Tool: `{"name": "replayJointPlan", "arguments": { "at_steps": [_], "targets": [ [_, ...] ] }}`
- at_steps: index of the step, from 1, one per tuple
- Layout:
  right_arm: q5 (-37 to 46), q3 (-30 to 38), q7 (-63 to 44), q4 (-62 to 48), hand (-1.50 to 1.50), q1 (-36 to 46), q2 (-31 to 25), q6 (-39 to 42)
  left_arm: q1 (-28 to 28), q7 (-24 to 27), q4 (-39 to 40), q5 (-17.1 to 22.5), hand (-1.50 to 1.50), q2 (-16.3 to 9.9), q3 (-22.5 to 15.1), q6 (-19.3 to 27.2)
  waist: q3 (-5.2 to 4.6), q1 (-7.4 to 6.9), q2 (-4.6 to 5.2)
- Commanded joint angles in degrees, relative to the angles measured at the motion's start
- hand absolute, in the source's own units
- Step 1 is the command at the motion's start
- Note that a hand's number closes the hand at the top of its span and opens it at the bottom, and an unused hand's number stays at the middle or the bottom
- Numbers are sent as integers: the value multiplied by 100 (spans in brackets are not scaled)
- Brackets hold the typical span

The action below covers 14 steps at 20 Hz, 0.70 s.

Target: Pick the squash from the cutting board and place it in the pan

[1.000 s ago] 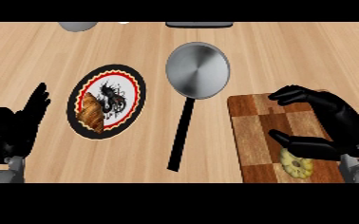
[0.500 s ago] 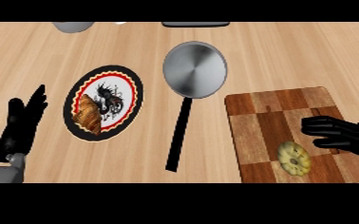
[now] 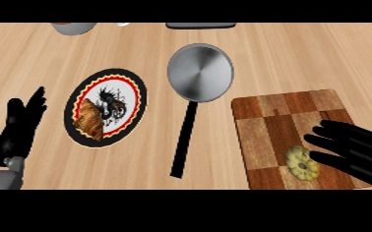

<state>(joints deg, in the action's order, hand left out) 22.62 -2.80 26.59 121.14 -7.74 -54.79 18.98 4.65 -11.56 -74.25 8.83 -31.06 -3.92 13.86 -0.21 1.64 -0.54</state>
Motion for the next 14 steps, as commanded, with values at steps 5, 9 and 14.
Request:
{"name": "replayJointPlan", "arguments": {
  "at_steps": [5, 9, 14],
  "targets": [
    [2092, -771, -2034, 1511, -150, -282, -513, 531, 77, 67, 60, -128, 0, 116, -50, 2, 1, -68, 31],
    [3221, -1632, -2535, 1661, -150, -470, -502, 575, -23, 82, 63, -80, 0, 155, 11, -52, 14, -113, 22],
    [4138, -2572, -2831, 915, -150, -226, -49, 531, 102, -422, -468, -323, 0, 248, -140, 135, 25, -182, 37]
  ]
}}
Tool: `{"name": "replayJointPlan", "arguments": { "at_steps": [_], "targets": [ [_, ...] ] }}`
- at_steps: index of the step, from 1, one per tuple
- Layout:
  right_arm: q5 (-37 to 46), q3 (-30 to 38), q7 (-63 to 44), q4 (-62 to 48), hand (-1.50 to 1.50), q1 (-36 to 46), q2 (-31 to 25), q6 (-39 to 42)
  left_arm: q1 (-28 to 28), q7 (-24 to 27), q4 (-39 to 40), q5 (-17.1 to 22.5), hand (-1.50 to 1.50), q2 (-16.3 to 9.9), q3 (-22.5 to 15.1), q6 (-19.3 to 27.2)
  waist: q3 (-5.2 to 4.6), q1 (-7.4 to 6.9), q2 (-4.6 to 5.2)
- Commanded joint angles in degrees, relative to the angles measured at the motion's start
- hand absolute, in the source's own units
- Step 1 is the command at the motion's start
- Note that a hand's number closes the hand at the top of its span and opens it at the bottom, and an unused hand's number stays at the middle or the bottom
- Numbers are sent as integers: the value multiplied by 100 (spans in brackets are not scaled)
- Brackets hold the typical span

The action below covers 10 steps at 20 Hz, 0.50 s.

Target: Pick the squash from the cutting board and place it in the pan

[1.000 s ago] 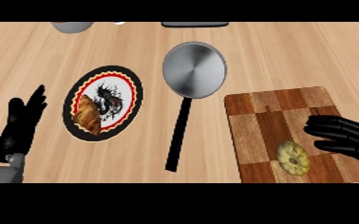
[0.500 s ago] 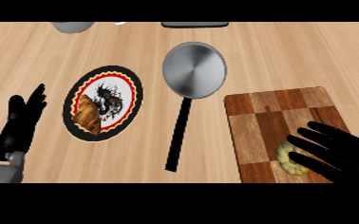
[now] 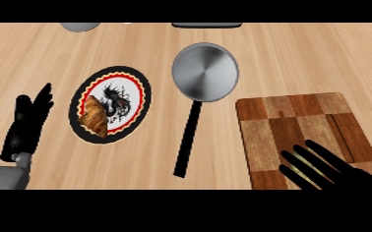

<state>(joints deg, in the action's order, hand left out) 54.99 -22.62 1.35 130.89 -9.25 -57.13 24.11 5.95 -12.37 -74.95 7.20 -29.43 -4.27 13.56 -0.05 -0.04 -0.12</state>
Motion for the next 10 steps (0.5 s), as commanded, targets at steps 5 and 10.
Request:
{"name": "replayJointPlan", "arguments": {
  "at_steps": [5, 10],
  "targets": [
    [1633, -1137, -583, -482, -150, 177, 953, 186, 263, -44, 229, -142, 0, 81, 209, -250, 4, 14, 13],
    [2274, -1113, -501, -933, -150, -146, 990, -359, -389, -231, -565, -272, 0, 231, 136, -139, 8, -11, -4]
  ]
}}
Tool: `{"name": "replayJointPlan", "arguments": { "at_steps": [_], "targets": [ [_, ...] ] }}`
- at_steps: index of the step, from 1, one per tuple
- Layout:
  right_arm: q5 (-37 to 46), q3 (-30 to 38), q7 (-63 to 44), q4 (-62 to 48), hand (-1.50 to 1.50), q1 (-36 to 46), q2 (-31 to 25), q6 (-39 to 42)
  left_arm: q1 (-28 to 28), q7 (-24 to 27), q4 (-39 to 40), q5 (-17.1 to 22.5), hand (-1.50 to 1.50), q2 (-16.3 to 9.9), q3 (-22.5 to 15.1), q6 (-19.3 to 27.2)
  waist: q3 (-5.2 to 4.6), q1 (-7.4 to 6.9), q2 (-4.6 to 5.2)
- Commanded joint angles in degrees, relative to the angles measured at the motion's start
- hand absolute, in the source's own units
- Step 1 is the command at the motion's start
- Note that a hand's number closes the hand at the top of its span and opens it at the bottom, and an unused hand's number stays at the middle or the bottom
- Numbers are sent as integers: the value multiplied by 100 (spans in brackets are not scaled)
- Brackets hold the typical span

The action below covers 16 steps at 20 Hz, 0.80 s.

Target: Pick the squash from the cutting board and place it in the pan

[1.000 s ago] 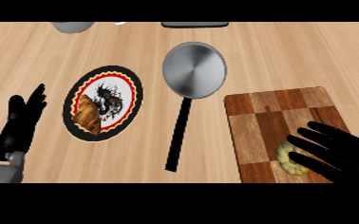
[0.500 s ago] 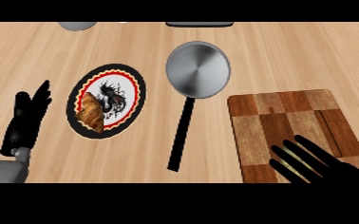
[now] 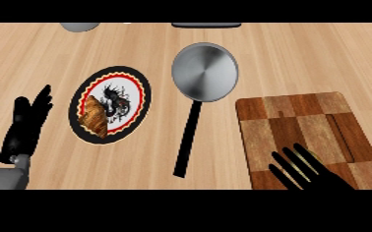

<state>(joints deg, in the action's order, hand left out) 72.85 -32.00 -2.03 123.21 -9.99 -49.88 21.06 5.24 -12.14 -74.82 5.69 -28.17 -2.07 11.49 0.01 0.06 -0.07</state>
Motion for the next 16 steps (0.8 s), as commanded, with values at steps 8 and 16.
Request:
{"name": "replayJointPlan", "arguments": {
  "at_steps": [8, 16],
  "targets": [
    [571, 404, 528, -685, -150, 167, 453, -28, 218, 115, 316, -282, 0, 252, 365, -259, -3, 15, 6],
    [1262, 190, 595, -1078, -150, -165, 980, -454, 139, -150, -64, -582, 0, 340, 508, -304, -1, 10, 2]
  ]
}}
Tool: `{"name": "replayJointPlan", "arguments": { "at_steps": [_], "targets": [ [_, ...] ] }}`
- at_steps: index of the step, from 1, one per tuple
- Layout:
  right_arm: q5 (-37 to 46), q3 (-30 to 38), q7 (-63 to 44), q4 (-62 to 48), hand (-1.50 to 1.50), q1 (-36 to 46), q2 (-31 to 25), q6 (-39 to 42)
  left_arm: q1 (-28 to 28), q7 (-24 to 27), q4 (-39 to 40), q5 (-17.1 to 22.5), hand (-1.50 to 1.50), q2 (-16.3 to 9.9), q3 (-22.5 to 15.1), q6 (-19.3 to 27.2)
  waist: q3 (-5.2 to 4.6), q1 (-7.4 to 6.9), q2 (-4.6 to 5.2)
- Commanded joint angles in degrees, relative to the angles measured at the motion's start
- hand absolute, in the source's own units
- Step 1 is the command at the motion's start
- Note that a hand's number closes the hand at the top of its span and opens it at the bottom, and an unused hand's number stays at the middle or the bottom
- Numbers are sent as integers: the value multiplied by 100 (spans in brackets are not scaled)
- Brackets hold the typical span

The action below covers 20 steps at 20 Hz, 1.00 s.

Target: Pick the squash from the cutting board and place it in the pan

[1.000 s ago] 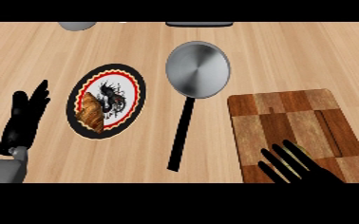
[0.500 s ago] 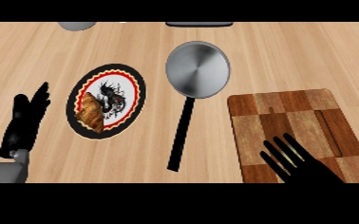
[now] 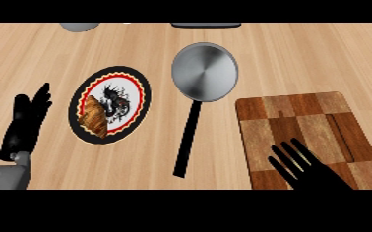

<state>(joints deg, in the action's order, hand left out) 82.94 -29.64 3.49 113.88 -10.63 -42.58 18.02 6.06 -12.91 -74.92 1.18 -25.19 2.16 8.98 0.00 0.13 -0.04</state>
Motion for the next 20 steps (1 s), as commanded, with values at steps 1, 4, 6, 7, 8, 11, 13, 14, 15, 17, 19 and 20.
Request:
{"name": "replayJointPlan", "arguments": {
  "at_steps": [1, 4, 6, 7, 8, 11, 13, 14, 15, 17, 19, 20],
  "targets": [
    [55, 265, 215, 47, -150, -219, 12, -165, -85, -307, -338, -27, 0, -98, 203, -166, 1, 0, -4],
    [267, 183, 294, -208, -150, -54, 341, -121, -18, -53, -77, -180, 0, 225, 150, -117, 0, -2, 1],
    [386, 237, 378, -572, -150, 125, 449, -124, -176, -299, -456, -193, 0, 79, 218, -219, 1, -19, 0],
    [169, 431, 467, -540, -150, 497, 533, 342, 49, -243, -188, -335, 0, 302, 101, -30, 0, -17, 5],
    [323, 397, 410, -707, -150, 275, 588, 48, -111, -378, -456, -406, 0, 271, 50, -95, 1, -15, 1],
    [640, 378, 446, -1206, -150, 292, 693, -365, 5, -567, -543, -297, 0, 247, 220, -209, 2, -18, 1],
    [626, 561, 542, -860, -150, 266, 599, 2, 4, -90, -76, -423, 0, 429, 243, -193, -1, -2, 3],
    [728, 526, 456, -720, -150, 18, 547, -136, 230, -195, 41, -173, 0, 55, 549, -564, -1, 11, 1],
    [870, 362, 410, -1349, -150, 694, 1015, -51, -61, 284, 281, -398, 0, 342, 380, -330, -1, -28, 10],
    [872, 567, 516, -1512, -150, 204, 862, -680, 117, -133, 15, -629, 0, 538, 192, -123, 1, 4, 3],
    [1153, 174, 711, -1767, 150, 709, 1065, -546, -98, -117, -199, -515, 0, 533, 255, -218, 1, -39, 6],
    [1149, 356, 839, -1304, 150, 488, 663, -698, 29, -36, -119, -415, 0, 258, 492, -381, 0, -10, 1]
  ]
}}
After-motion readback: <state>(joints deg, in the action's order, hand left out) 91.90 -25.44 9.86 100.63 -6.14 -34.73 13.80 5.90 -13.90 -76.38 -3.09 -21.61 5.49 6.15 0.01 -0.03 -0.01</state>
